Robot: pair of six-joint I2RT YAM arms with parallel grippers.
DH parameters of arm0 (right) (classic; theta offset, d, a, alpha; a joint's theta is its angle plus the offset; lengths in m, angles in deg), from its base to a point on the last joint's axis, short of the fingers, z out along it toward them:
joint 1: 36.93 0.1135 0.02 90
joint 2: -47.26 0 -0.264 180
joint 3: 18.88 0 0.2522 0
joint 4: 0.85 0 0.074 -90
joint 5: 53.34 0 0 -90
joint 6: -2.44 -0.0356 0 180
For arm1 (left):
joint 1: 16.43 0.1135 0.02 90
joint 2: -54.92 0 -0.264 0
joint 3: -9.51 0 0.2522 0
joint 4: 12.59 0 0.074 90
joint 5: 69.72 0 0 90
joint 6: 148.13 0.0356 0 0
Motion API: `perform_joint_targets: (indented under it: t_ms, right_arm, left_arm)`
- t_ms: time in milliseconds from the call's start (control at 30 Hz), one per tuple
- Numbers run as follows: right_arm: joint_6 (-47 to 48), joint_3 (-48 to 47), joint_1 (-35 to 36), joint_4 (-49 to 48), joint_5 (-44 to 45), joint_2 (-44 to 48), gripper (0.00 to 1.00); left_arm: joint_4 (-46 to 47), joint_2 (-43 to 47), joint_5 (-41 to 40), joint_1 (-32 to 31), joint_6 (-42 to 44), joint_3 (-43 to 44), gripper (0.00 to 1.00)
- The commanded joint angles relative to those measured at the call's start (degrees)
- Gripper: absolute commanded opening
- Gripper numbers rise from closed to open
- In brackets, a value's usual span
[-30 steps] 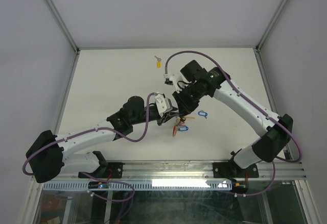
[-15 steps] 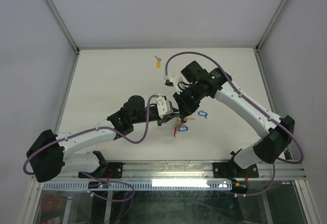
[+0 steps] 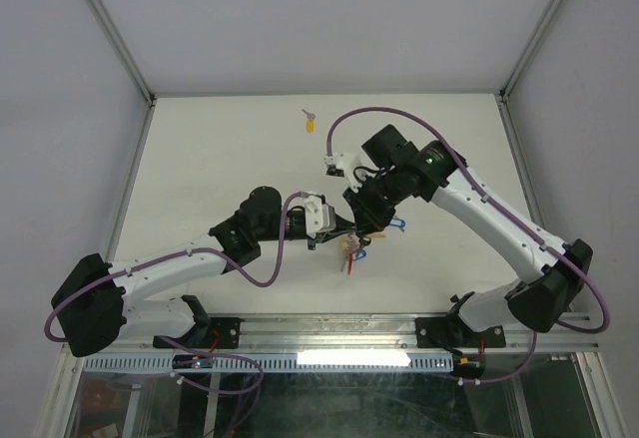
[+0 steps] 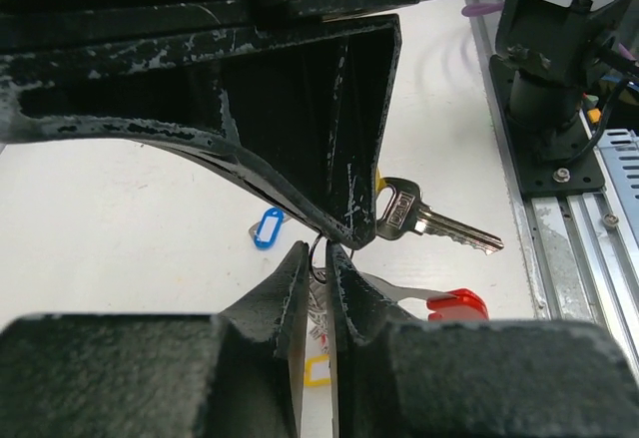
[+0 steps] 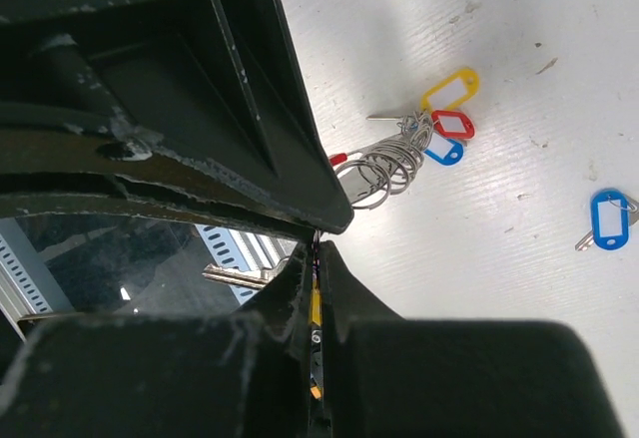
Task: Put the keys on the keyring
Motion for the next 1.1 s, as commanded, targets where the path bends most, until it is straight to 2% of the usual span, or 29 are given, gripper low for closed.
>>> perform_joint_targets:
  t_ms: [0,67,233,400,667,933,1067]
  right_arm:
    - [2.56,0.15,0.93,-5.48,-0.31,3.54,0.01]
    - [2.96,0.46,1.00,-5.53,0.37,3.96,0.01]
    - [3.30,0.76,0.96,-6.04,1.42,4.75,0.01]
    - [2.91,1.56,1.01,-7.75,1.99,6.01,0.02]
    - [0.48,5.08,0.90,-12.24,5.28,9.35,0.21]
    - [-6.19,9.94,0.16,-20.25,7.44,14.13,0.33]
    - [-12.28,15.96,-5.42,-26.32,1.67,16.14,0.35]
  left_arm:
    - [-0.88,0.21,5.28,-1.08,0.23,2.13,0.05]
    - [-1.35,0.12,5.30,-1.08,0.26,2.38,0.00]
    - [-1.88,0.02,4.95,-1.04,0.19,2.61,0.00]
    - [-0.95,0.45,1.03,-1.04,-1.19,1.94,0.00]
    - [4.87,3.96,-5.21,-1.04,-4.35,-2.48,0.00]
    - [12.32,7.27,-9.68,-1.04,-7.45,-8.31,0.00]
    - [19.84,8.78,-11.98,-1.04,-9.84,-12.18,0.00]
